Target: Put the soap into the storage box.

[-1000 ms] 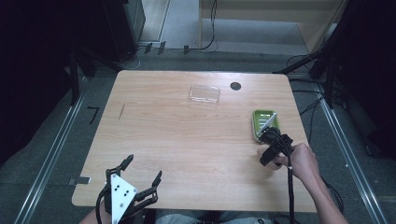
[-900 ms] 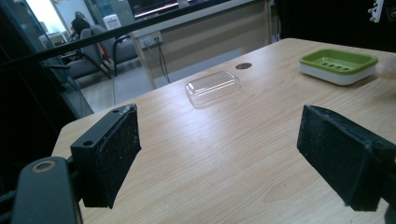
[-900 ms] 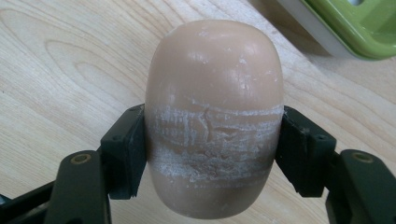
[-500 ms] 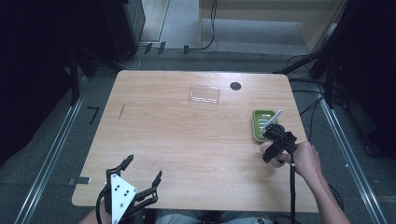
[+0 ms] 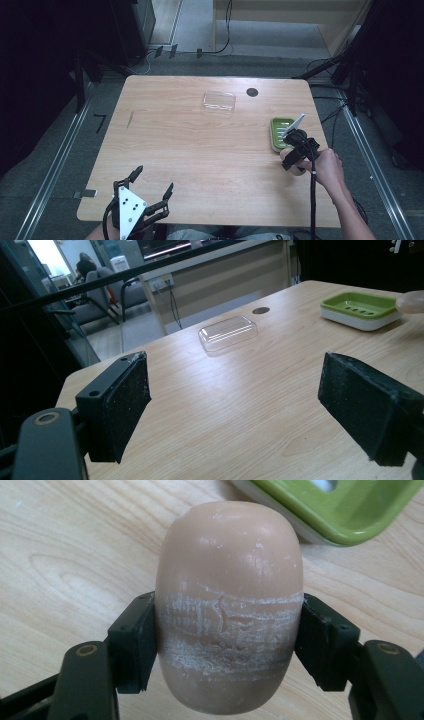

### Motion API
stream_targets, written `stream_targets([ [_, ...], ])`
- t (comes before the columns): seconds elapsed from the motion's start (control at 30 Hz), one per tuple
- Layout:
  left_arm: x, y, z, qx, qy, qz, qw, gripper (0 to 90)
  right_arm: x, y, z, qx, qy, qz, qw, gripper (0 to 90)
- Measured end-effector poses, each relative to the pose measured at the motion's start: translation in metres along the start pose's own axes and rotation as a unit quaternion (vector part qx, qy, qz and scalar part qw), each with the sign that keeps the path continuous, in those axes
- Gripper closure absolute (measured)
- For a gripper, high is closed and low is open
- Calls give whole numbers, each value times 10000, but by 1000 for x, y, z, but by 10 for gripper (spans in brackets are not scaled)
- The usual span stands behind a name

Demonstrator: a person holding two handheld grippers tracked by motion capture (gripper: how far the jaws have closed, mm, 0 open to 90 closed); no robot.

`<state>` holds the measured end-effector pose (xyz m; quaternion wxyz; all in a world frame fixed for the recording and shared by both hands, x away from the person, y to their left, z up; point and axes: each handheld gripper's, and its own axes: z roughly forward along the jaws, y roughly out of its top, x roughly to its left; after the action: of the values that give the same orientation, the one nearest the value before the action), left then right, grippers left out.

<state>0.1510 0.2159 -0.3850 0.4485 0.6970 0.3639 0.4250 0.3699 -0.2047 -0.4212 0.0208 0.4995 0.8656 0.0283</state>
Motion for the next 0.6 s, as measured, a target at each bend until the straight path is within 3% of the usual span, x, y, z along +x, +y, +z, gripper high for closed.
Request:
stream_targets([
  [0.27, 0, 0, 0, -1, 4, 6, 10000, 139, -5, 6, -6, -118, 48, 160, 9998, 332],
  [0.6, 0, -1, 0, 3, 8, -5, 10000, 139, -14, 16, -5, -69, 16, 254, 9997, 332],
])
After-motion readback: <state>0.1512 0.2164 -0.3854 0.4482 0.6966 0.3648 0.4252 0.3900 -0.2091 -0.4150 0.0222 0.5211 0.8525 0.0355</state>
